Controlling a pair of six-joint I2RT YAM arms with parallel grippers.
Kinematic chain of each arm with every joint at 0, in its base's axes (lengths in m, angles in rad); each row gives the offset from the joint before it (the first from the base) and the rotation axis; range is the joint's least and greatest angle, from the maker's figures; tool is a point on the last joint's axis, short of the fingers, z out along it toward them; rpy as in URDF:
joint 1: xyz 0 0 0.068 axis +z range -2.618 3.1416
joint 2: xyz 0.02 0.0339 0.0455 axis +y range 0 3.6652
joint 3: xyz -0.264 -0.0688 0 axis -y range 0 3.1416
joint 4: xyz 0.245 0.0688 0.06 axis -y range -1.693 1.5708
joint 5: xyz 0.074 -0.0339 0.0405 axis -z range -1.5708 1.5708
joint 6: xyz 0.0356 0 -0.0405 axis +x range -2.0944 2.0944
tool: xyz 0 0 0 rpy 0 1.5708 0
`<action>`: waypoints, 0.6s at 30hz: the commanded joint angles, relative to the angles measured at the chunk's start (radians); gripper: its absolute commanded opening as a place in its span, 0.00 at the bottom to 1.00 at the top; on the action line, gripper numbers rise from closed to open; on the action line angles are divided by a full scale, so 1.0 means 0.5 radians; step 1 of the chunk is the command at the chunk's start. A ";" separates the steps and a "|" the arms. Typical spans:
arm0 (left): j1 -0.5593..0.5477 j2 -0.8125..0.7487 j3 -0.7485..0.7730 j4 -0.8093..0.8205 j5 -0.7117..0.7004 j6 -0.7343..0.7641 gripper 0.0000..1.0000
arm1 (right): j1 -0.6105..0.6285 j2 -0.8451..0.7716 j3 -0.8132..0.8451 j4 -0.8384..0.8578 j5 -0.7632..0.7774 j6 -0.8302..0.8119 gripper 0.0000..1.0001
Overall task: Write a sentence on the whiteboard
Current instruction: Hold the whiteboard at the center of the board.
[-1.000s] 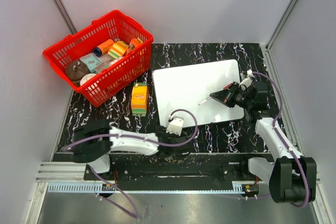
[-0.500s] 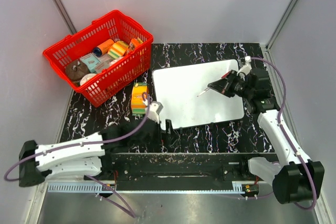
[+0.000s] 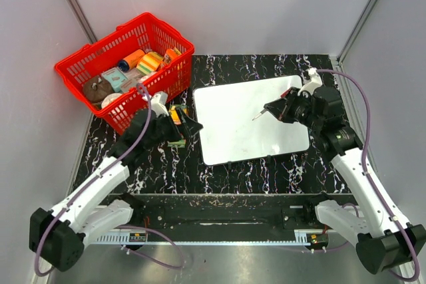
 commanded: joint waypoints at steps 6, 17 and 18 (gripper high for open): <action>0.295 0.300 -0.147 0.583 0.516 0.204 0.88 | 0.025 -0.073 0.016 0.014 0.086 -0.144 0.00; 0.433 0.497 -0.132 0.755 0.851 0.483 0.93 | 0.025 -0.159 -0.097 0.109 0.031 -0.188 0.00; 0.440 0.500 -0.141 0.758 0.860 0.492 0.95 | 0.028 -0.156 -0.107 0.116 0.022 -0.181 0.00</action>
